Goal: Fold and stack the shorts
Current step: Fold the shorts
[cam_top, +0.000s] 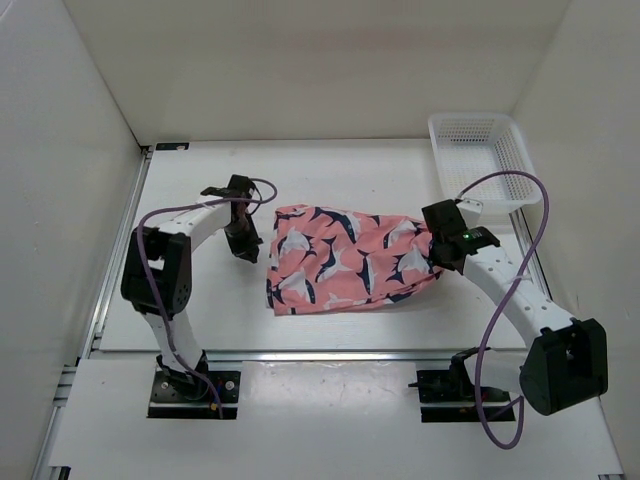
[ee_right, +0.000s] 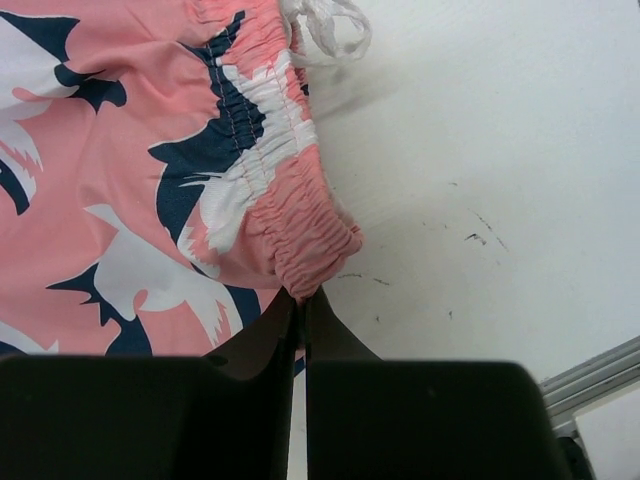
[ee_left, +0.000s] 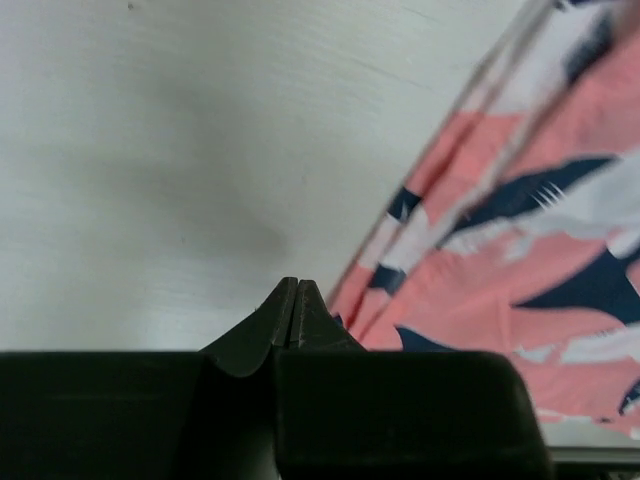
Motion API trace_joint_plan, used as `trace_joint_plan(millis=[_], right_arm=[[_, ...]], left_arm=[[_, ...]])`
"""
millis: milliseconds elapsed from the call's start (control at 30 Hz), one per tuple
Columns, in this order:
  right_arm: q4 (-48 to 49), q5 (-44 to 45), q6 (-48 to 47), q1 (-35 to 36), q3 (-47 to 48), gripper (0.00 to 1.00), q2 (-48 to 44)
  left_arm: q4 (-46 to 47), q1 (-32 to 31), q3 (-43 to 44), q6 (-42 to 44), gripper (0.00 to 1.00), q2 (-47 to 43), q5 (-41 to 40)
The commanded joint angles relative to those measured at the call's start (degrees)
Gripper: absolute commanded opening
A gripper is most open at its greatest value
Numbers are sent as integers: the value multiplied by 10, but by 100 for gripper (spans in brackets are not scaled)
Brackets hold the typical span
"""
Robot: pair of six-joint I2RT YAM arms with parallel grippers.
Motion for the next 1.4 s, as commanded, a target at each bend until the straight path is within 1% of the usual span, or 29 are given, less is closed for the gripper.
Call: trace_joint_plan(millis=[0,67,167,267,333,400,467,500,567,600,667,700,767,800,833,900,1067,1267,1367], right_arm=[[-3,26,-37,5,28,0,-15],[-3,33,-48,5,33,0,-15],[9,44,-68,5,38,0,-15],[9,44,-73,5,72,0,-2],[9,39,-73,27,114,0,11],[9,45,-87,47,147,0,25],[3,67,-98,91,203,0,52],[3,72,-107,128,222,0,70],[3,72,-141,168,271,0,91],[3,78,-155,211,286,0,115],[3,78,-195,255,315,0,142],[3,85,-203,296,341,0,174],[10,102,-223,333,362,0,206],[16,102,-236,361,370,0,238],[22,102,-243,372,382,0,253],[48,76,-257,398,387,0,289],[67,32,-275,413,421,0,357],[72,-1,-275,418,459,0,401],[78,-27,-275,418,465,0,406]], left_arm=[[30,-2,21,16,10,12,-7],[36,-14,29,16,10,33,-1],[48,-28,47,16,10,60,36],[54,-42,54,3,10,90,42],[54,-57,59,3,10,110,52],[59,-57,59,-3,10,115,60],[59,-57,59,-3,10,123,65],[59,-57,59,-3,10,123,65],[59,-57,59,-3,10,123,65],[59,-57,59,-3,10,123,65],[59,-57,59,-3,10,123,65],[59,-57,59,-3,10,128,65],[59,-57,65,-3,10,128,71],[59,-57,65,-3,10,128,78],[59,-57,65,-3,10,128,78],[59,-57,71,-3,10,134,83],[59,-52,71,2,10,134,94],[59,-36,65,8,10,127,94],[59,-13,54,13,10,104,94]])
